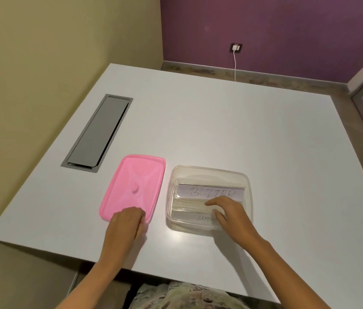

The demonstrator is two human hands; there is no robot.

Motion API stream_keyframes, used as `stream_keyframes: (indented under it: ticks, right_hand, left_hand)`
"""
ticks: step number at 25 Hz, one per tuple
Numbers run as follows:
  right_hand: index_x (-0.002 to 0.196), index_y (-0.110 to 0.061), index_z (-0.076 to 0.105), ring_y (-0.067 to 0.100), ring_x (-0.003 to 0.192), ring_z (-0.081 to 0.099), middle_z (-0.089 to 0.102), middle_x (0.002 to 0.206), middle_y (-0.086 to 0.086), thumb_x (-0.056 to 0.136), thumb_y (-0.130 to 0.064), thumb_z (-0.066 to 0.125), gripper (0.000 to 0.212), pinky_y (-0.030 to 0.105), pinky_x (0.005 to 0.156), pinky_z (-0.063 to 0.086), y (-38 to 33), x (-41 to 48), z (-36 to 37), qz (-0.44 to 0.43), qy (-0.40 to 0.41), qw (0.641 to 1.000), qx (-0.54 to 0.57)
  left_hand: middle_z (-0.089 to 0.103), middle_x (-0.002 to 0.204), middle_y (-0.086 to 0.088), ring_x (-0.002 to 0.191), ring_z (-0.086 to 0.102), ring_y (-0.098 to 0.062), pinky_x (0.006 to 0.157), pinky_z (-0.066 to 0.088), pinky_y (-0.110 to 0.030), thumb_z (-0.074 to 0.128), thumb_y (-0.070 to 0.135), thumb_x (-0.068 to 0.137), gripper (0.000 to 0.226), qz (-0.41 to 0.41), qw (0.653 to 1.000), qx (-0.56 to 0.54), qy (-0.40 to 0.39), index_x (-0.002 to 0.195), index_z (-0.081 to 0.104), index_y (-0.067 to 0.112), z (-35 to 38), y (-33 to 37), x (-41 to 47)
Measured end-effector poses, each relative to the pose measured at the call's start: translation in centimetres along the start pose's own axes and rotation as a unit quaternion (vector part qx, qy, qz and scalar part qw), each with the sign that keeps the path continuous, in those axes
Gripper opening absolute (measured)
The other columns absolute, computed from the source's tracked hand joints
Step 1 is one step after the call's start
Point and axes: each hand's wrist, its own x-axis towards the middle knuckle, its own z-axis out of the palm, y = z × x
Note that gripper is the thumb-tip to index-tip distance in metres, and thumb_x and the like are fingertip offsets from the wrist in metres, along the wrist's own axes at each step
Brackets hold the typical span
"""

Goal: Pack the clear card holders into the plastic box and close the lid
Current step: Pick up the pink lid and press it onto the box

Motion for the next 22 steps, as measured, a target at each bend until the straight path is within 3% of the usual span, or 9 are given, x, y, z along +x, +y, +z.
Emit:
stream_keyframes:
  ticks: [4, 7, 10, 12, 15, 18, 22]
  right_hand:
    - [0.106, -0.019, 0.068, 0.006, 0.099, 0.059, 0.068, 0.106, -0.007, 0.090, -0.002, 0.055, 0.026, 0.009, 0.089, 0.039, 0.2, 0.6, -0.8, 0.020, 0.060, 0.998, 0.027]
    - [0.105, -0.018, 0.069, 0.007, 0.097, 0.060, 0.069, 0.105, -0.005, 0.088, 0.000, 0.057, 0.028, 0.008, 0.086, 0.041, 0.1, 1.0, -0.8, 0.028, 0.068, 0.997, 0.030]
    - [0.105, -0.017, 0.069, 0.006, 0.094, 0.059, 0.069, 0.104, -0.004, 0.088, 0.001, 0.057, 0.028, 0.003, 0.082, 0.040, 0.0, 1.1, -0.6, 0.032, 0.063, 0.997, 0.030]
    - [0.105, -0.017, 0.069, 0.008, 0.094, 0.060, 0.069, 0.104, -0.004, 0.088, 0.000, 0.057, 0.027, 0.004, 0.082, 0.041, 0.1, 1.0, -0.6, 0.034, 0.065, 0.997, 0.033]
    - [0.103, -0.016, 0.069, 0.010, 0.094, 0.061, 0.069, 0.102, -0.004, 0.088, 0.001, 0.057, 0.026, 0.008, 0.083, 0.042, 0.2, 0.8, -0.6, 0.038, 0.069, 0.996, 0.041]
    - [0.104, -0.015, 0.070, 0.010, 0.095, 0.062, 0.069, 0.102, -0.003, 0.088, 0.001, 0.056, 0.025, 0.011, 0.086, 0.045, 0.2, 0.8, -0.6, 0.041, 0.064, 0.996, 0.044]
    - [0.104, -0.014, 0.070, 0.011, 0.095, 0.062, 0.070, 0.102, -0.003, 0.089, -0.001, 0.056, 0.024, 0.017, 0.087, 0.048, 0.1, 0.9, -0.4, 0.038, 0.060, 0.996, 0.049]
  left_hand:
    - [0.068, 0.075, 0.002, 0.065, 0.059, -0.016, 0.057, 0.044, -0.027, 0.068, 0.008, 0.083, 0.010, -0.027, 0.999, -0.022, 0.031, 0.087, 0.062, 0.015, -1.8, -1.1, 2.6]
    - [0.069, 0.084, 0.002, 0.072, 0.061, -0.018, 0.065, 0.047, -0.029, 0.071, 0.026, 0.081, 0.019, -0.003, 0.998, 0.046, -0.040, 0.095, 0.062, 0.017, -0.3, -1.9, 3.4]
    - [0.067, 0.086, 0.003, 0.077, 0.060, -0.018, 0.071, 0.045, -0.031, 0.068, 0.039, 0.081, 0.025, -0.006, 0.984, 0.143, -0.110, 0.091, 0.063, 0.017, 2.0, -2.2, 2.9]
    - [0.066, 0.072, -0.001, 0.064, 0.061, -0.020, 0.061, 0.048, -0.033, 0.078, 0.028, 0.071, 0.020, 0.022, 0.977, 0.174, -0.123, 0.076, 0.066, 0.013, 2.7, -2.2, 2.9]
    - [0.061, 0.057, -0.006, 0.044, 0.055, -0.023, 0.045, 0.047, -0.031, 0.086, 0.010, 0.059, 0.023, 0.057, 0.981, 0.168, -0.080, 0.064, 0.064, 0.007, 3.0, -2.7, 3.3]
    - [0.062, 0.060, -0.006, 0.044, 0.055, -0.024, 0.045, 0.048, -0.033, 0.087, 0.009, 0.057, 0.028, 0.040, 0.986, 0.144, -0.080, 0.071, 0.062, 0.007, 2.9, -3.4, 3.5]
    - [0.060, 0.053, -0.003, 0.044, 0.054, -0.023, 0.045, 0.043, -0.028, 0.089, 0.012, 0.050, 0.030, 0.088, 0.976, 0.184, -0.071, 0.062, 0.062, 0.010, 2.9, -4.1, 3.3]
